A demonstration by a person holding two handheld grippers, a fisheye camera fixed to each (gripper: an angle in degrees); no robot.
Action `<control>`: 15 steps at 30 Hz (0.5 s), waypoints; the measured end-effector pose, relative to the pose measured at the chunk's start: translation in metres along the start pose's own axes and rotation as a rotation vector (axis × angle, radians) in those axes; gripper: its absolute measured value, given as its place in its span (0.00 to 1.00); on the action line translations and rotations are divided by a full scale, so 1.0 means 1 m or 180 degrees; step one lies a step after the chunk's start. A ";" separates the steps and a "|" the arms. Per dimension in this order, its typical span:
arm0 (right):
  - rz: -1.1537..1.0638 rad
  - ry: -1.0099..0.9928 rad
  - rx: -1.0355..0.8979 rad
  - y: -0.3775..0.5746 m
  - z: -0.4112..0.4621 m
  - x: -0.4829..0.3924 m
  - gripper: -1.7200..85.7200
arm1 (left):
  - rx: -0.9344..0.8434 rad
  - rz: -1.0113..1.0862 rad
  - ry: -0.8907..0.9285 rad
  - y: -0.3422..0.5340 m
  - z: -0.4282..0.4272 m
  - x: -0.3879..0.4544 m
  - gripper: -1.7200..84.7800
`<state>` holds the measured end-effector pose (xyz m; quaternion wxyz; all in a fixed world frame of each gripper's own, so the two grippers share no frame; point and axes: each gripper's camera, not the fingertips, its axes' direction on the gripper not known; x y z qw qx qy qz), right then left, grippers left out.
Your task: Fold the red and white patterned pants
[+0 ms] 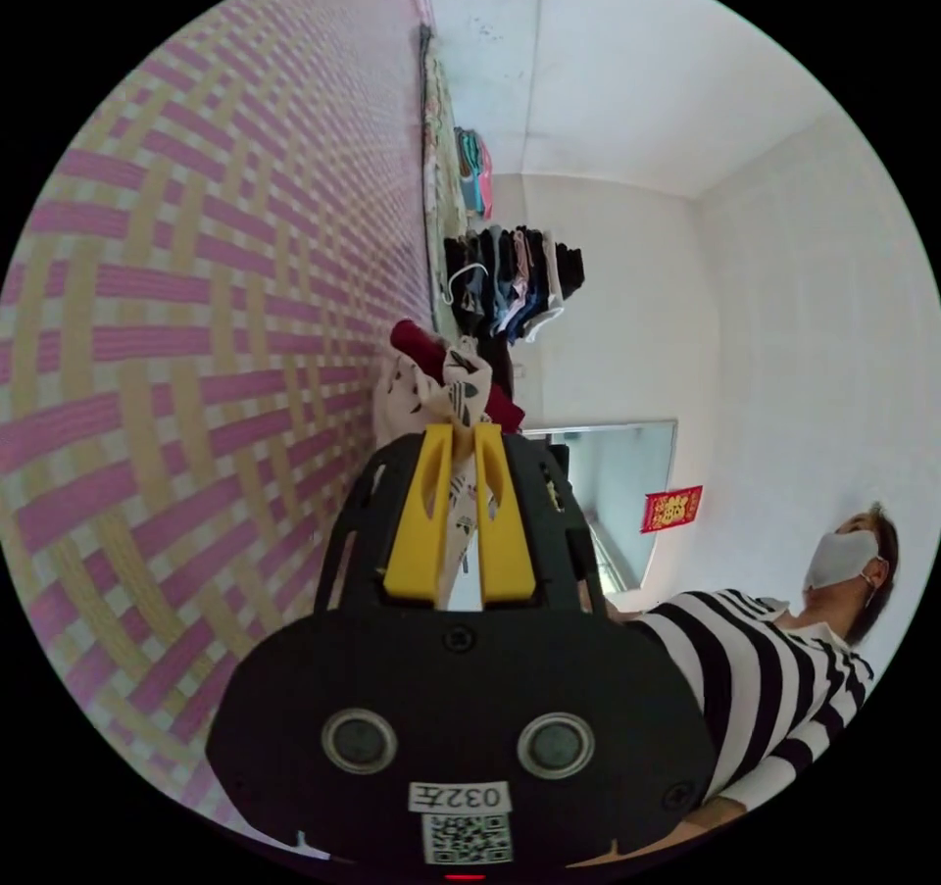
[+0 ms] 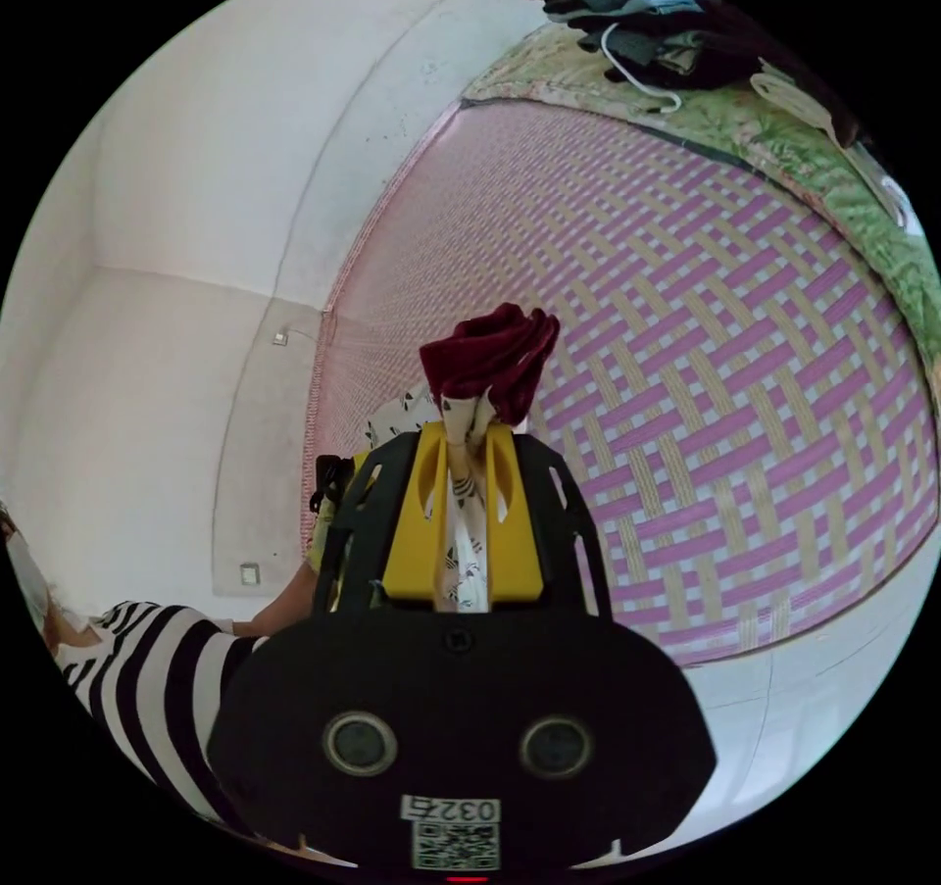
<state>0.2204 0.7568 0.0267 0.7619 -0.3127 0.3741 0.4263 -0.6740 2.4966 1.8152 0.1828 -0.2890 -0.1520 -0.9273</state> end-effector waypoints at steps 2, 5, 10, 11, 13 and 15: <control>-0.0035 0.0010 0.0105 0.013 -0.018 0.010 0.09 | -0.0083 0.0083 0.0113 0.010 0.019 -0.010 0.02; -0.0085 -0.0041 0.0260 0.027 -0.045 0.027 0.09 | -0.0143 0.0166 0.0215 0.018 0.039 -0.025 0.01; -0.0198 -0.0113 0.0497 0.040 -0.097 0.062 0.09 | -0.0205 0.0321 0.0275 0.026 0.079 -0.052 0.01; -0.0236 -0.0131 0.0544 0.040 -0.111 0.073 0.09 | -0.0199 0.0356 0.0308 0.028 0.093 -0.059 0.01; -0.0307 -0.0167 0.0610 0.038 -0.134 0.091 0.09 | -0.0177 0.0408 0.0360 0.030 0.116 -0.069 0.01; -0.0400 -0.0203 0.0663 0.033 -0.159 0.111 0.09 | -0.0162 0.0466 0.0402 0.032 0.145 -0.079 0.01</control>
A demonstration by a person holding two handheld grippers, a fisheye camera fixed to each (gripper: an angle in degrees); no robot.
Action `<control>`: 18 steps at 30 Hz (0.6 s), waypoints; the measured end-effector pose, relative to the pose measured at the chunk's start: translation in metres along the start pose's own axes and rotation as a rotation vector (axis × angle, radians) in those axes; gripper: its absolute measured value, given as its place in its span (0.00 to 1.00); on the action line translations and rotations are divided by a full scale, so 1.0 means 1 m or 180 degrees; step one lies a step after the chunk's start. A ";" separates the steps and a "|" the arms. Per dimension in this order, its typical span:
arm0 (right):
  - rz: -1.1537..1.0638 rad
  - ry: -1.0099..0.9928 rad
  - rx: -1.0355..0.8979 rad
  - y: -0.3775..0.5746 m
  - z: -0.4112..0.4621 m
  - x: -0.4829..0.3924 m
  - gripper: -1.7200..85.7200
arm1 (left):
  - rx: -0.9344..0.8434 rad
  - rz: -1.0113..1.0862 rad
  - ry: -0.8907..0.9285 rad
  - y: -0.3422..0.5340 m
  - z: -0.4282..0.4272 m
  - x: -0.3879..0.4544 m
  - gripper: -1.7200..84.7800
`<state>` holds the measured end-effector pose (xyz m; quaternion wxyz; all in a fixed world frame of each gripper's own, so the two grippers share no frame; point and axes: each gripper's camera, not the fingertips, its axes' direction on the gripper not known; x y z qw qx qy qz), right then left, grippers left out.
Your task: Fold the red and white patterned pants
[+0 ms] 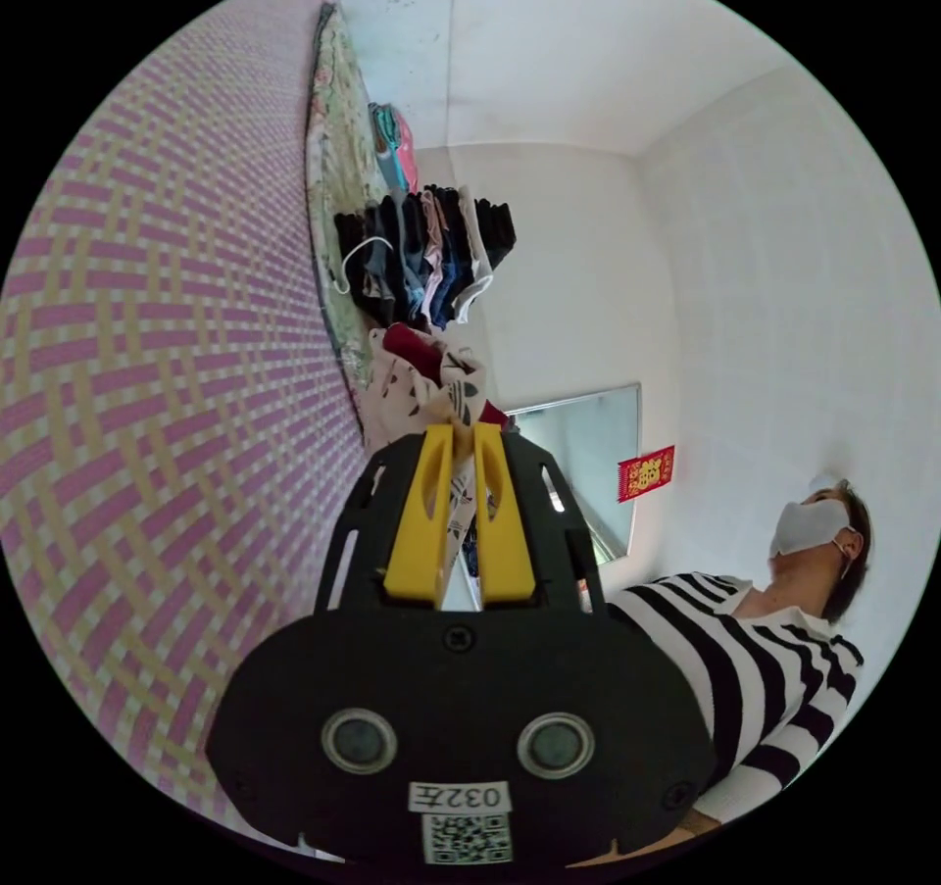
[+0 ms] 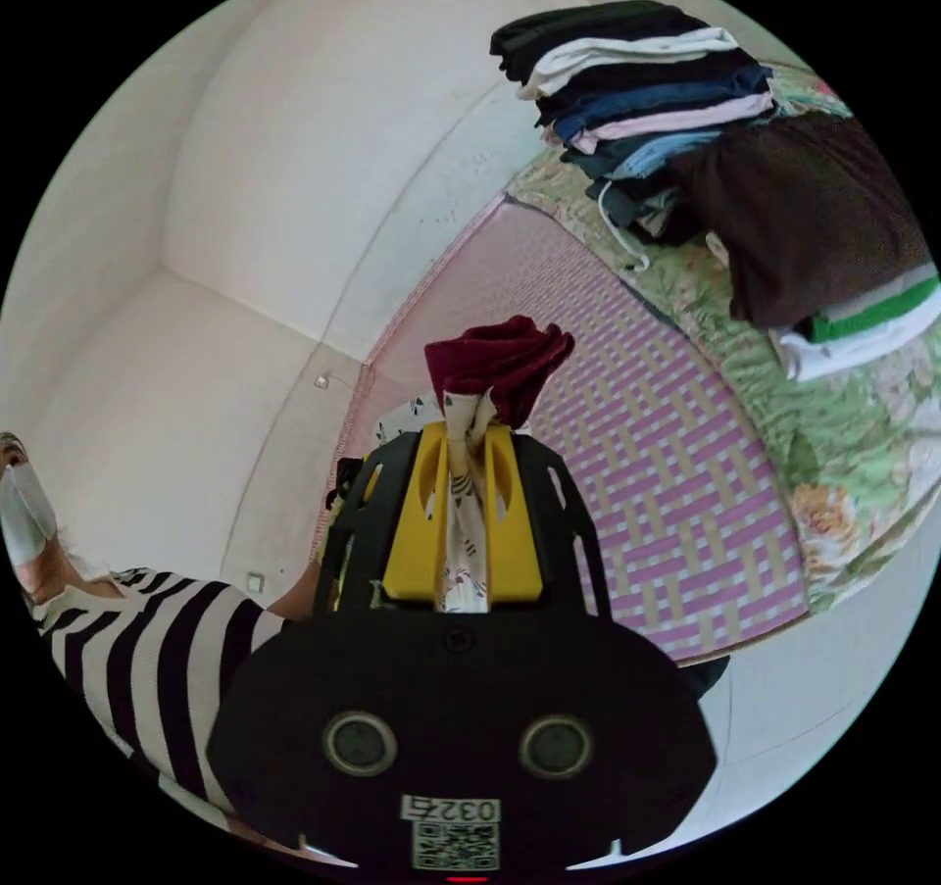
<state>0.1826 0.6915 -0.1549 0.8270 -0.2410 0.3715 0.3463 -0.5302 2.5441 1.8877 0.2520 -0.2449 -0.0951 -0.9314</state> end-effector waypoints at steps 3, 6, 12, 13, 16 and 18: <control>-0.0269 -0.0071 0.0039 -0.023 -0.043 0.033 0.09 | 0.0015 0.0118 0.0023 -0.001 0.050 -0.020 0.01; -0.0559 -0.0150 -0.0016 -0.061 -0.087 0.068 0.09 | 0.0175 0.0149 0.0122 -0.009 0.101 -0.040 0.01; -0.1215 -0.0315 0.0045 -0.154 -0.182 0.115 0.09 | 0.0346 0.0548 0.0362 -0.073 0.198 -0.048 0.01; -0.1353 -0.0331 0.0095 -0.175 -0.200 0.119 0.09 | 0.0304 0.0689 0.0334 -0.093 0.215 -0.041 0.01; -0.1653 -0.0330 0.0277 -0.224 -0.241 0.121 0.09 | 0.0186 0.1067 0.0237 -0.145 0.255 -0.013 0.01; -0.1793 -0.0361 0.0417 -0.253 -0.266 0.118 0.09 | 0.0162 0.1268 0.0185 -0.178 0.275 0.005 0.01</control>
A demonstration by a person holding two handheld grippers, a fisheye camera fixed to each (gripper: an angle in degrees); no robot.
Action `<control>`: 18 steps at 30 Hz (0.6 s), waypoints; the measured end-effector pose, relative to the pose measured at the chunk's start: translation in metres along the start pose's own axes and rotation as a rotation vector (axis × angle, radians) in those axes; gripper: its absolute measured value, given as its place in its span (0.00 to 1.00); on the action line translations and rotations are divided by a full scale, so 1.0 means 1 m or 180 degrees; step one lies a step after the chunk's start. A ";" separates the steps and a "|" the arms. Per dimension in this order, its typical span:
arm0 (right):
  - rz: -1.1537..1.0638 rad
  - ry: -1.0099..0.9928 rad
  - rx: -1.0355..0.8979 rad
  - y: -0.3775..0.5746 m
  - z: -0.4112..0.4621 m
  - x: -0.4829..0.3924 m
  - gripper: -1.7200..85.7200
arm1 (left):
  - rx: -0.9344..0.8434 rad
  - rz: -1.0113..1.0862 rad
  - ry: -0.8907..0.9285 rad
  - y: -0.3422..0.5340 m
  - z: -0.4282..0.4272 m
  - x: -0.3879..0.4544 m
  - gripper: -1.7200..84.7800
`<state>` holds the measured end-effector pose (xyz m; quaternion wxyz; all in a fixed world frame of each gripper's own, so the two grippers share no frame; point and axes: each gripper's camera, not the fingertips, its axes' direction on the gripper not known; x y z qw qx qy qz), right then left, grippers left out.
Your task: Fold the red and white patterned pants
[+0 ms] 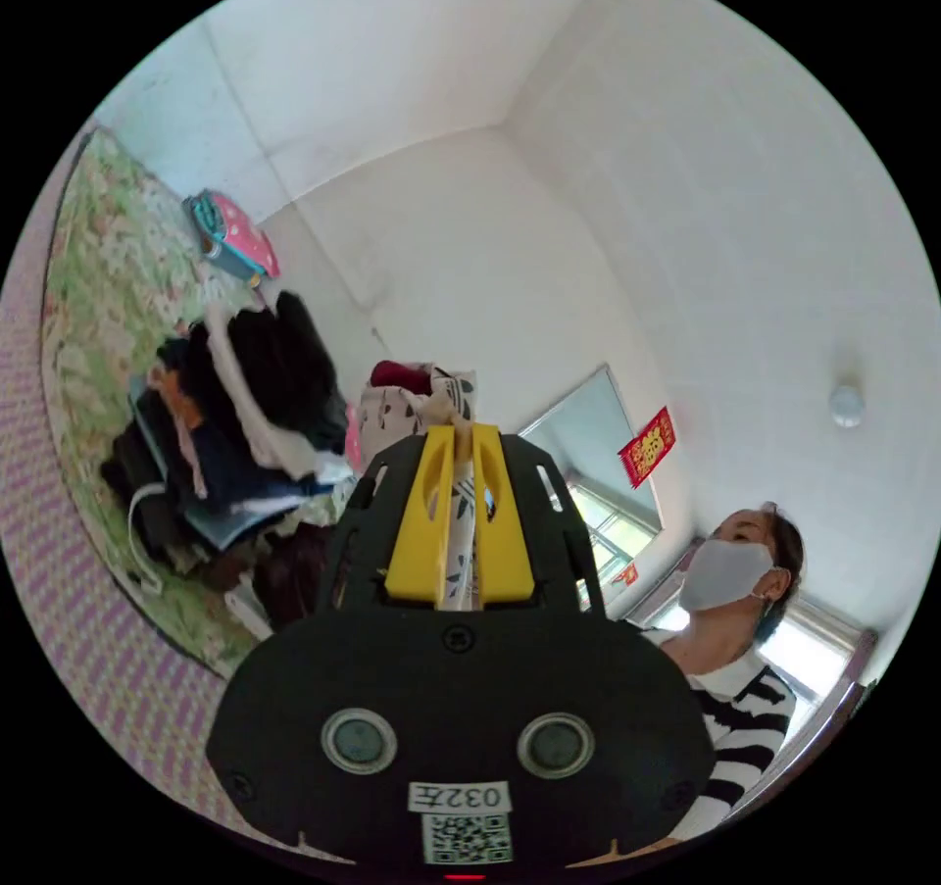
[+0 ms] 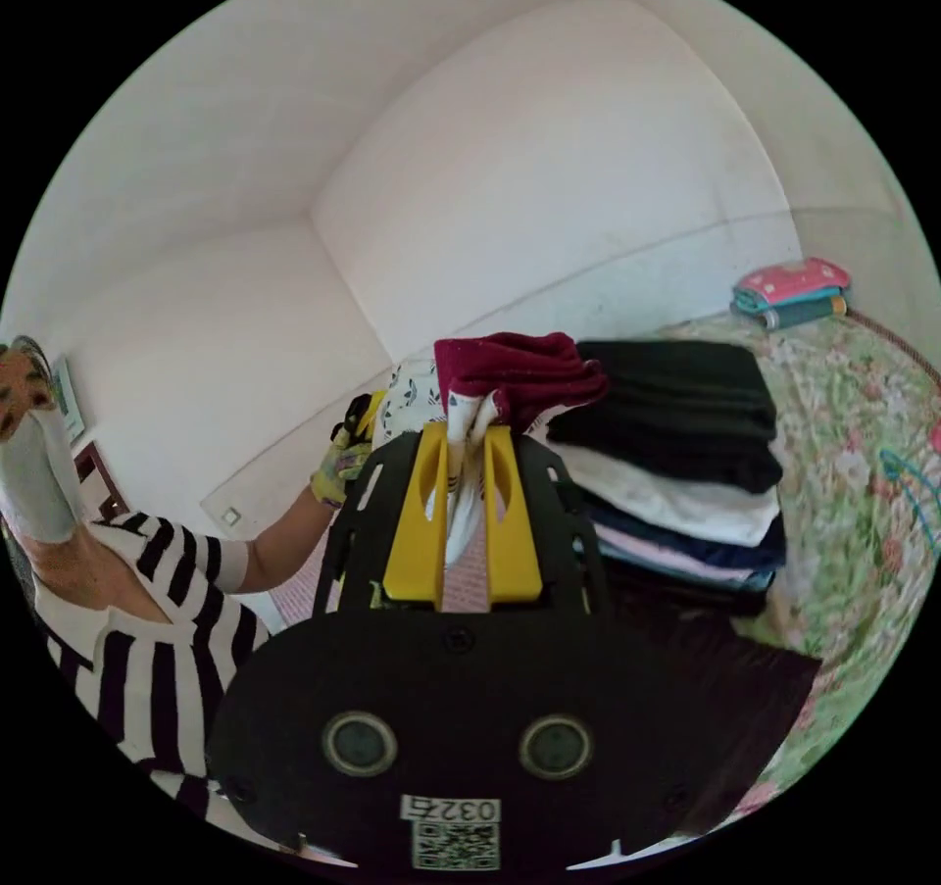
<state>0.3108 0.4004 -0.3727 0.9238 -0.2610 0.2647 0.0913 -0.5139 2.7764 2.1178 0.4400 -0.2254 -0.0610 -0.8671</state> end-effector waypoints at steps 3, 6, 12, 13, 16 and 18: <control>-0.0053 -0.0167 0.0295 -0.049 -0.036 0.024 0.09 | 0.0106 0.0087 0.0016 -0.056 0.031 -0.006 0.01; 0.0126 -0.0306 0.0503 -0.090 -0.063 0.058 0.09 | 0.0172 0.0038 0.0044 -0.110 0.058 -0.030 0.01; 0.0907 -0.0085 0.0569 -0.090 -0.054 0.173 0.09 | 0.0106 -0.0553 -0.0848 -0.160 0.102 -0.164 0.02; 0.1195 -0.0016 0.0489 -0.074 -0.041 0.207 0.09 | -0.0036 -0.0759 -0.1110 -0.152 0.110 -0.207 0.02; 0.1818 0.0085 0.0266 -0.026 -0.015 0.272 0.08 | -0.0129 -0.1089 -0.1195 -0.108 0.113 -0.292 0.01; 0.1904 0.0056 0.0386 -0.007 -0.020 0.285 0.08 | 0.0070 -0.1124 -0.0829 -0.080 0.105 -0.319 0.01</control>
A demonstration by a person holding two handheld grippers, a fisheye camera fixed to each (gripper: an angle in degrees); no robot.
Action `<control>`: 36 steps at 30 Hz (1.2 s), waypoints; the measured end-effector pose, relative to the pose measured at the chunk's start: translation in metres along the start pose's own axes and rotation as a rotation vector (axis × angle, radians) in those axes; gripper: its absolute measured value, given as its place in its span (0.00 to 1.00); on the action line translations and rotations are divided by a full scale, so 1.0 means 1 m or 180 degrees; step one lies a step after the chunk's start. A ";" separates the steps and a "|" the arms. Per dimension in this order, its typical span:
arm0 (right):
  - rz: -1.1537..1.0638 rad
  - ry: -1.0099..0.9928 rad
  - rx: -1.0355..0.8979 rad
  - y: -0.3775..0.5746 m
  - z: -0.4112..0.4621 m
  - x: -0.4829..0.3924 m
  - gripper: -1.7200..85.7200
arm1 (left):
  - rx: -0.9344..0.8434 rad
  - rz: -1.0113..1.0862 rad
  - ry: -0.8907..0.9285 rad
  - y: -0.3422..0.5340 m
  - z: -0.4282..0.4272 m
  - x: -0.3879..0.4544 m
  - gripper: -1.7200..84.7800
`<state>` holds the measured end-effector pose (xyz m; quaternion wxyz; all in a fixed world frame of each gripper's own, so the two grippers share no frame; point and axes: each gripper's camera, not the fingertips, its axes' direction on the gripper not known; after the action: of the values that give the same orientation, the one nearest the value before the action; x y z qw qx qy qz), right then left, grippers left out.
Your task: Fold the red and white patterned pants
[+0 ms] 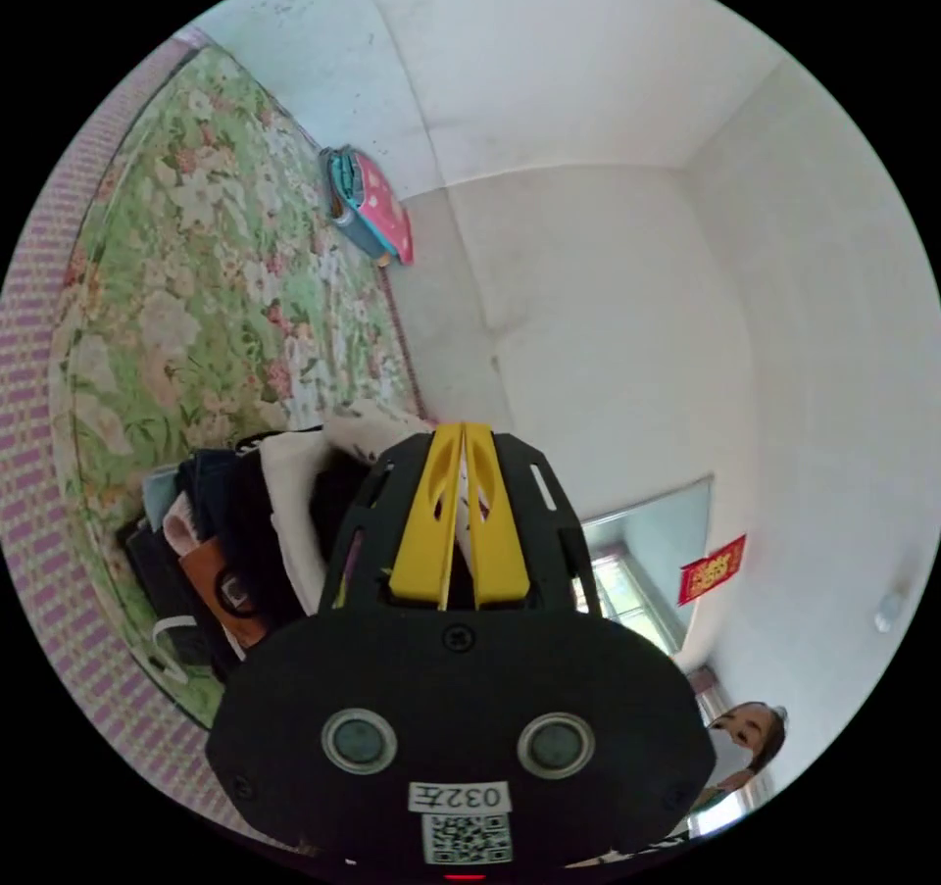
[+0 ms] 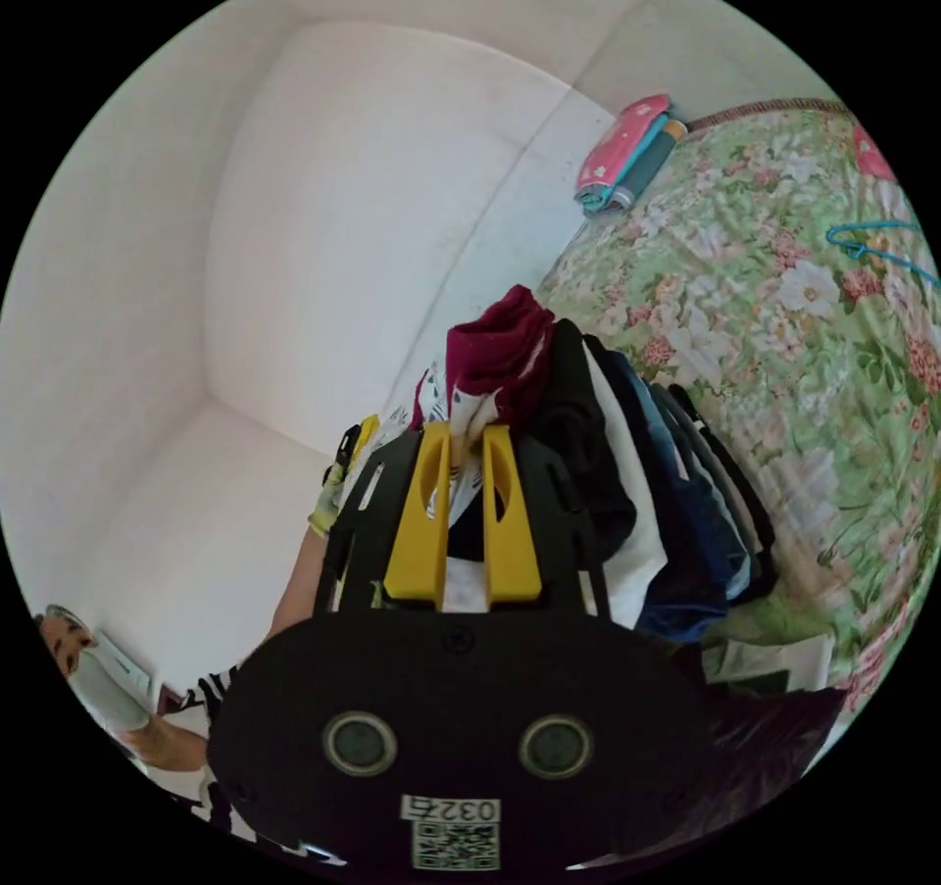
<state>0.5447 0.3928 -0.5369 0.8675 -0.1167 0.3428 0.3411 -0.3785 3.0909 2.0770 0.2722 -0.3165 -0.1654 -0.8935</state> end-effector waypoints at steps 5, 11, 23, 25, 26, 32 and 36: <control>-0.0288 0.0167 0.0038 0.011 -0.022 -0.017 0.10 | 0.0173 0.0870 0.0040 0.035 -0.029 0.021 0.01; 0.0155 -0.0182 0.0060 0.046 -0.025 0.021 0.03 | -0.1086 0.2282 -0.0930 0.111 0.041 0.074 0.01; -0.0042 -0.0543 0.0633 0.176 -0.092 -0.025 0.01 | -0.1122 0.2118 -0.0858 0.157 0.001 -0.034 0.01; -0.0218 -0.0381 0.0539 0.210 -0.096 -0.045 0.01 | -0.1077 0.2172 -0.0789 0.159 -0.011 -0.025 0.01; -0.0344 -0.0274 0.0428 0.231 -0.095 -0.060 0.01 | -0.1033 0.2244 -0.0848 0.161 -0.020 -0.018 0.01; -0.0886 0.0139 -0.0141 0.311 -0.073 -0.132 0.01 | -0.0827 0.2418 -0.0629 0.190 -0.095 0.000 0.01; -0.1242 0.0369 -0.0497 0.339 -0.045 -0.177 0.01 | -0.0869 0.2452 -0.0715 0.238 -0.157 -0.005 0.01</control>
<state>0.1999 0.5334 -0.4397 0.8842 -0.2671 0.3355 0.1850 -0.3086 2.8297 1.9860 0.5222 -0.4837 0.0562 -0.7002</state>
